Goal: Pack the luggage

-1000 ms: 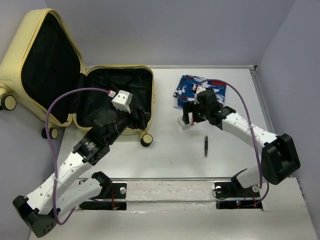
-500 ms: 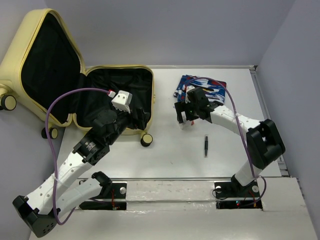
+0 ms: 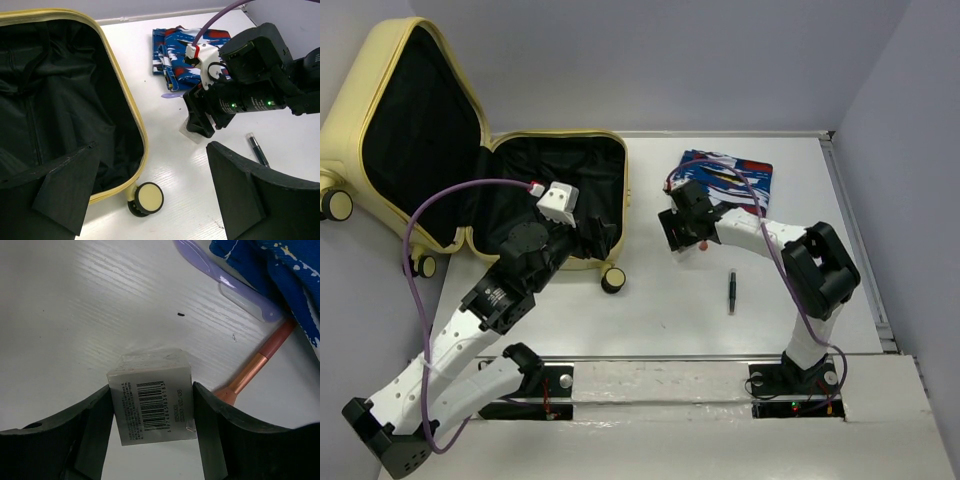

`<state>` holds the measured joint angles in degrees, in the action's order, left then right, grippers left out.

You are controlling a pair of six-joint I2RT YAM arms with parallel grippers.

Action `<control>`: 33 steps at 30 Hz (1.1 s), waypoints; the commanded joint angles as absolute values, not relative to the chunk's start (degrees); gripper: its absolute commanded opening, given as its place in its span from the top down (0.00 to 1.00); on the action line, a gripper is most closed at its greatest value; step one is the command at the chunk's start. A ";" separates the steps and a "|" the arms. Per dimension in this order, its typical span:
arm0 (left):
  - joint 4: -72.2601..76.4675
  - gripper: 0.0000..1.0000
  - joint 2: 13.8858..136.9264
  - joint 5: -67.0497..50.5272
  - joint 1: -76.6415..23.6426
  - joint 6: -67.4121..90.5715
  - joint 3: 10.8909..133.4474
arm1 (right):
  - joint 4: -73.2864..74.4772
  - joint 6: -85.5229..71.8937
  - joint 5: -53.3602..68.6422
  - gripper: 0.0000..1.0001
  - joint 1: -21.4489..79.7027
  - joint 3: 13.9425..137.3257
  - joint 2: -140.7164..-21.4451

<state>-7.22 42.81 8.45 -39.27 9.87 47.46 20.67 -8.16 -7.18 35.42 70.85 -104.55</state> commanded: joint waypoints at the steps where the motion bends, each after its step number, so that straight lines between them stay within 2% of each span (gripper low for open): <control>1: -5.63 0.01 41.31 9.40 -39.11 8.79 47.90 | 21.09 -7.73 -10.54 0.71 36.82 73.91 -101.17; 2: -5.54 0.01 41.22 9.58 -39.11 8.88 47.90 | 21.27 -8.00 -10.63 0.74 36.83 74.18 -99.25; 8: -5.36 0.01 39.20 12.66 -38.50 10.11 47.73 | 20.48 -9.05 -2.30 0.74 38.67 82.60 -93.69; 10: -4.92 0.01 37.45 14.50 -37.97 11.07 47.46 | 18.55 -9.40 1.56 0.74 40.43 86.22 -95.79; 15: -3.52 0.01 32.97 18.28 -36.30 12.48 46.41 | 16.52 -12.99 8.41 0.73 45.07 106.14 -107.29; 16: -3.17 0.01 32.26 18.37 -36.21 12.39 45.88 | 16.52 -13.44 9.66 0.69 45.61 109.65 -109.66; 17: -2.90 0.01 31.21 18.37 -36.12 12.48 45.70 | 16.52 -14.06 10.45 0.59 45.62 112.91 -112.12; 18: -2.64 0.01 30.85 18.37 -36.12 12.39 45.62 | 17.22 -14.58 11.07 0.30 46.14 118.16 -116.24; 19: -2.55 0.01 30.50 18.46 -36.04 12.39 45.35 | 19.14 -15.11 10.90 0.11 46.14 119.52 -117.50; 21: -2.90 0.01 30.59 18.19 -36.12 12.31 45.53 | 19.51 -14.16 6.79 0.02 46.14 118.14 -116.38; 28: -3.43 0.01 32.25 15.65 -36.04 12.48 46.41 | 18.11 -16.08 -7.99 0.17 38.51 89.95 -101.88; 30: -3.34 0.01 32.34 15.03 -36.04 12.57 46.41 | 18.02 -17.39 -11.92 0.27 35.88 80.98 -98.20; 31: -3.34 0.01 32.52 14.94 -36.04 12.57 46.41 | 18.02 -17.92 -13.43 0.35 34.99 76.07 -97.22; 33: -3.34 0.01 32.43 14.85 -35.95 12.66 46.32 | 18.10 -18.81 -15.46 0.40 32.62 72.20 -95.72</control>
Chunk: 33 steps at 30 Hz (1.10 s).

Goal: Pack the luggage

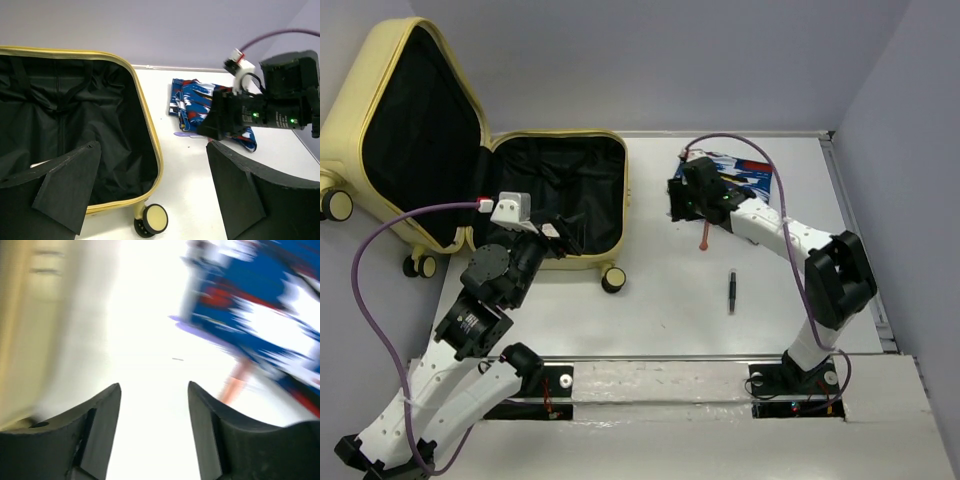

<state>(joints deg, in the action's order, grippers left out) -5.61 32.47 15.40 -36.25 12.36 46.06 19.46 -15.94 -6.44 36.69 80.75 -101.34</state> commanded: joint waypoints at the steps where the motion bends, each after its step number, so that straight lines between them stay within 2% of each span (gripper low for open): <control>1: -3.17 0.01 32.52 14.77 -35.95 13.00 46.23 | 18.11 -19.59 -16.51 0.41 31.74 70.77 -95.19; 4: -2.90 0.01 33.13 14.06 -35.95 13.97 46.14 | 17.93 -20.74 -16.70 0.42 28.23 67.69 -95.80; 11: -2.81 0.01 35.77 10.29 -35.95 14.15 46.41 | 17.05 -21.18 -14.86 0.44 26.55 70.48 -104.14; 13: -2.90 0.01 36.12 9.76 -35.95 13.80 46.41 | 16.70 -21.27 -14.59 0.50 26.54 71.36 -107.04; 14: -2.99 0.01 36.30 9.76 -35.95 13.62 46.49 | 16.26 -21.44 -14.76 0.60 26.54 71.72 -107.83; 16: -3.08 0.01 36.56 9.58 -35.95 13.62 46.49 | 16.35 -21.53 -14.94 0.68 26.54 71.98 -109.50; 17: -3.16 0.01 36.56 9.49 -35.95 13.54 46.49 | 16.26 -21.71 -14.94 0.78 26.54 71.37 -109.51; 20: -3.08 0.01 36.39 9.32 -35.95 13.45 46.58 | 16.08 -21.36 -14.68 0.93 26.54 69.10 -107.24; 25: -3.08 0.01 35.51 10.89 -35.86 13.27 46.58 | 17.31 -19.60 -13.54 0.93 32.07 65.83 -94.59; 27: -3.08 0.01 34.72 12.73 -35.77 13.10 46.76 | 17.05 -19.07 -7.67 0.93 34.89 66.96 -89.84; 29: -3.08 0.01 34.02 14.40 -34.90 13.44 46.58 | 15.91 -17.85 -1.77 0.93 38.04 72.48 -89.38; 32: -3.60 0.01 33.49 17.12 -34.19 13.88 46.67 | 15.03 -16.00 6.39 0.93 42.44 87.23 -95.08; 33: -4.04 0.01 33.23 18.10 -34.10 14.06 46.67 | 15.12 -16.00 9.46 0.93 43.50 91.97 -100.23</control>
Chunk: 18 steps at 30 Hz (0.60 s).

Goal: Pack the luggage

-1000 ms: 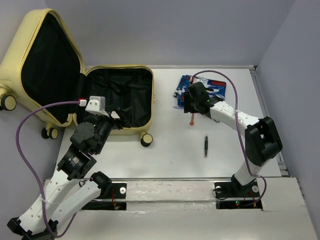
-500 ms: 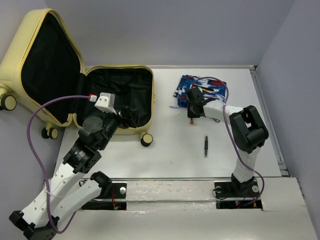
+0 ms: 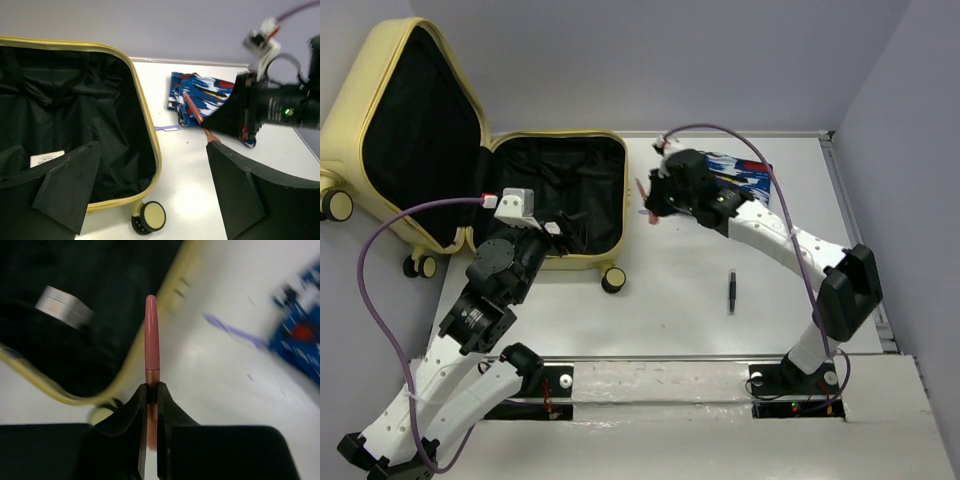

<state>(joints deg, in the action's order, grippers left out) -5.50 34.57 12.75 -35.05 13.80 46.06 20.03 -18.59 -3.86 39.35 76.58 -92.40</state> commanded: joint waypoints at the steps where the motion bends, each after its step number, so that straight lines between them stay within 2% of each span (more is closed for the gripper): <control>1: -4.22 0.01 32.70 19.93 -34.10 14.15 46.58 | 15.12 -15.74 14.80 0.87 45.42 100.98 -103.07; 2: -4.22 0.01 32.26 20.47 -34.10 14.24 46.41 | 15.29 -15.47 16.07 0.74 45.44 104.99 -105.62; 3: -4.22 0.01 31.91 21.26 -34.10 14.33 46.41 | 16.08 -15.38 16.17 0.56 45.44 108.42 -108.08; 5: -4.13 0.01 30.94 21.97 -34.10 14.33 46.14 | 18.98 -14.33 11.80 0.05 45.44 112.75 -112.58; 8: -4.13 0.01 30.94 21.80 -34.10 14.15 46.23 | 18.46 -10.91 12.91 0.08 41.23 109.44 -112.33; 11: -4.04 0.01 31.90 19.08 -34.10 14.06 46.58 | 17.32 -2.31 17.40 0.22 36.49 102.15 -111.18; 14: -3.87 0.01 32.34 17.84 -33.93 14.24 46.58 | 17.75 3.86 17.31 0.32 32.09 99.76 -111.71; 16: -3.87 0.01 32.43 17.05 -34.01 13.98 46.58 | 18.45 5.79 18.54 0.44 30.24 99.40 -113.19; 18: -3.78 0.01 32.26 17.23 -33.84 13.80 46.50 | 20.81 10.35 18.81 0.44 29.01 101.23 -115.83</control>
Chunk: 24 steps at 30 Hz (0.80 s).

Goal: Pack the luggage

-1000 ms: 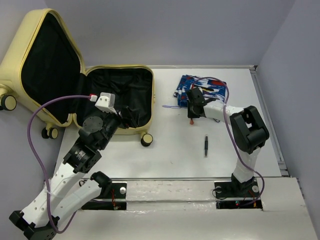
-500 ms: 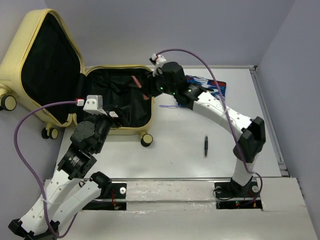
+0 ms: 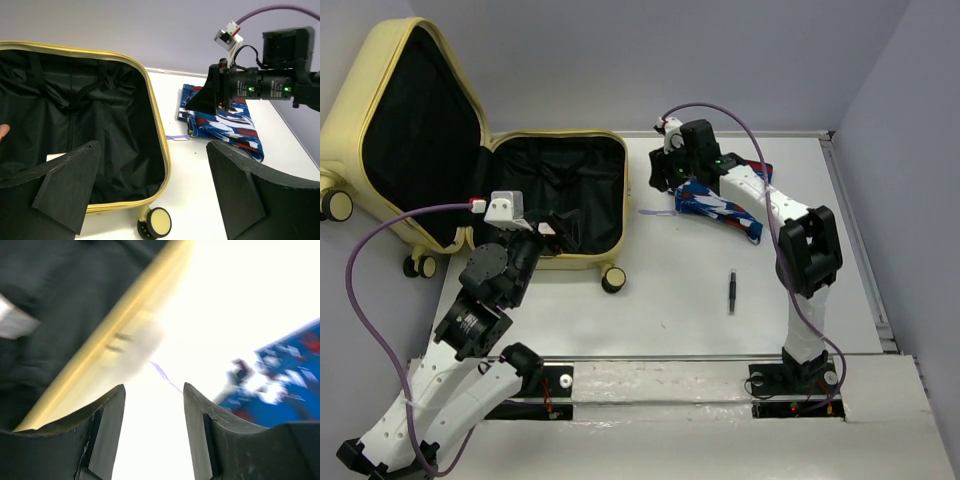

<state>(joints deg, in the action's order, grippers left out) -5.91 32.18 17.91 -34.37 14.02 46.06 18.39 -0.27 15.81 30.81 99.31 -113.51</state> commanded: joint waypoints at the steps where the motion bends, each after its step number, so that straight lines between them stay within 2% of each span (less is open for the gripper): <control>1: -3.78 0.01 32.26 17.23 -33.84 13.80 46.49 | 20.83 11.68 18.03 0.44 29.00 101.25 -117.14; 5: -3.69 0.01 32.52 17.05 -33.66 13.71 46.41 | 30.11 16.68 14.16 0.43 29.00 111.32 -125.23; 9: -3.60 0.01 32.87 16.52 -33.57 13.45 46.41 | 34.97 18.98 13.18 0.42 29.00 116.17 -131.04; 17: -3.52 0.01 33.31 15.91 -33.22 13.36 46.41 | 40.16 19.78 13.19 0.41 29.00 119.18 -136.66; 20: -3.43 0.01 33.22 15.47 -33.05 13.53 46.32 | 40.25 19.52 11.52 0.40 29.62 116.73 -137.63; 22: -3.43 0.01 33.14 15.29 -32.96 13.54 46.41 | 40.08 18.90 11.43 0.42 30.32 115.06 -137.46; 23: -3.43 0.01 33.05 15.12 -32.96 13.45 46.41 | 39.99 18.64 11.25 0.50 31.02 112.87 -137.20; 24: -3.43 0.01 32.96 15.03 -32.87 13.53 46.41 | 39.64 18.11 10.55 0.53 31.55 111.63 -136.50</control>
<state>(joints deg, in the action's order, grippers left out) -5.87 33.17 15.73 -33.28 14.00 46.06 36.84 19.05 12.27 29.45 115.72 -136.97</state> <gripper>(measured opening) 0.990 0.516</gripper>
